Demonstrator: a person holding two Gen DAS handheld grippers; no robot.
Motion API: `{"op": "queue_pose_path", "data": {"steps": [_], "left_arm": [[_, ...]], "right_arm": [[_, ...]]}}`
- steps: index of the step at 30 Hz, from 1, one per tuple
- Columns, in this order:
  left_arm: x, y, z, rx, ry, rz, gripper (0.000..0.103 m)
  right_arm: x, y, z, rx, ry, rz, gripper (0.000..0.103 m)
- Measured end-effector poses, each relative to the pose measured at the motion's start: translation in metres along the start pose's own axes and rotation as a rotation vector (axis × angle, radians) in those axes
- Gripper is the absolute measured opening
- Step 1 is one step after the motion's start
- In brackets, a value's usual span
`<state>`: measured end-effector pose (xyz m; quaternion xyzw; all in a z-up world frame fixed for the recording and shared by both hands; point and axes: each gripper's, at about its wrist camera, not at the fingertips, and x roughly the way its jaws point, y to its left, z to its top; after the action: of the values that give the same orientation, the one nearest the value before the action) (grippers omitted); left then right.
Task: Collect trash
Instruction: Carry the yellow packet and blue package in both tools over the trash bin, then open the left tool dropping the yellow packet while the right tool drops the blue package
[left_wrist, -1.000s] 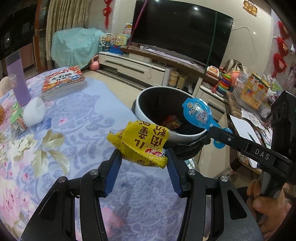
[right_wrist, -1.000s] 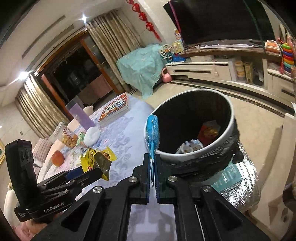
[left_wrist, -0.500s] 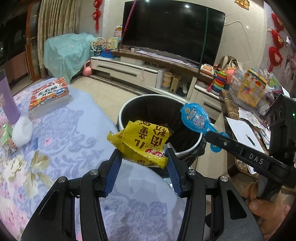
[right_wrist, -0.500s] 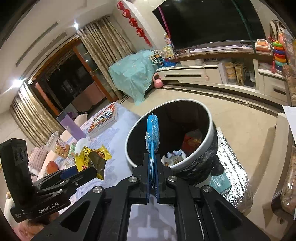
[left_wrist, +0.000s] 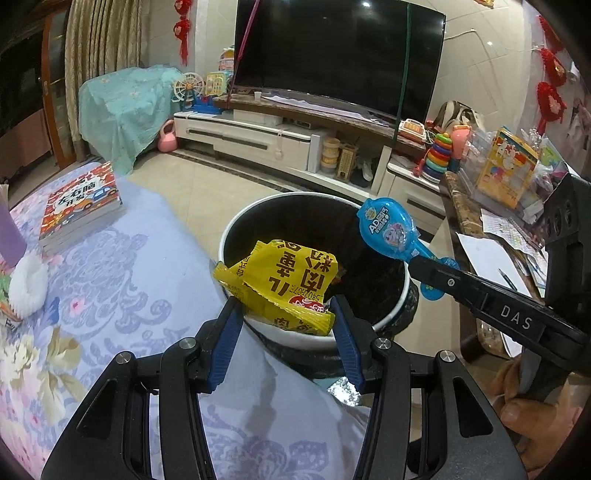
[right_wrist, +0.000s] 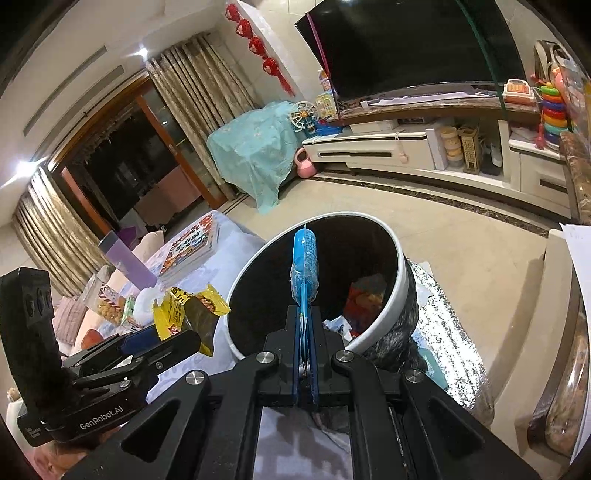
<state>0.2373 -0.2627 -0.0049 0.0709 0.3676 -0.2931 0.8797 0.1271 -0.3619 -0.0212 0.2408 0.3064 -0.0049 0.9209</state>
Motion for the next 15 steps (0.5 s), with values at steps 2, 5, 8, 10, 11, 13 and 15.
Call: {"op": "queue_pose_path", "data": {"steps": [2,5,8,10,11,13,15], "left_arm": [[0.004,0.001,0.003,-0.001,0.003,-0.002,0.049],[0.008,0.002,0.007,-0.003,0.004,-0.008,0.049],[0.014,0.003,0.012,-0.002,0.007,-0.009,0.049],[0.016,0.003,0.015,-0.001,0.009,-0.009,0.049],[0.018,0.004,0.016,-0.002,0.01,-0.012,0.049],[0.02,0.004,0.018,-0.005,0.011,-0.016,0.049],[0.022,0.004,0.018,-0.005,0.014,-0.018,0.049]], "right_arm": [[0.002,-0.001,0.003,-0.001,-0.001,-0.004,0.004],[0.006,-0.003,0.006,-0.005,0.002,-0.01,0.004],[0.009,-0.003,0.008,-0.008,0.005,-0.019,0.004],[0.012,-0.002,0.008,-0.009,0.012,-0.022,0.004],[0.014,-0.002,0.01,-0.01,0.014,-0.023,0.004],[0.018,-0.002,0.012,-0.014,0.019,-0.027,0.004],[0.02,-0.002,0.014,-0.017,0.023,-0.03,0.004]]}}
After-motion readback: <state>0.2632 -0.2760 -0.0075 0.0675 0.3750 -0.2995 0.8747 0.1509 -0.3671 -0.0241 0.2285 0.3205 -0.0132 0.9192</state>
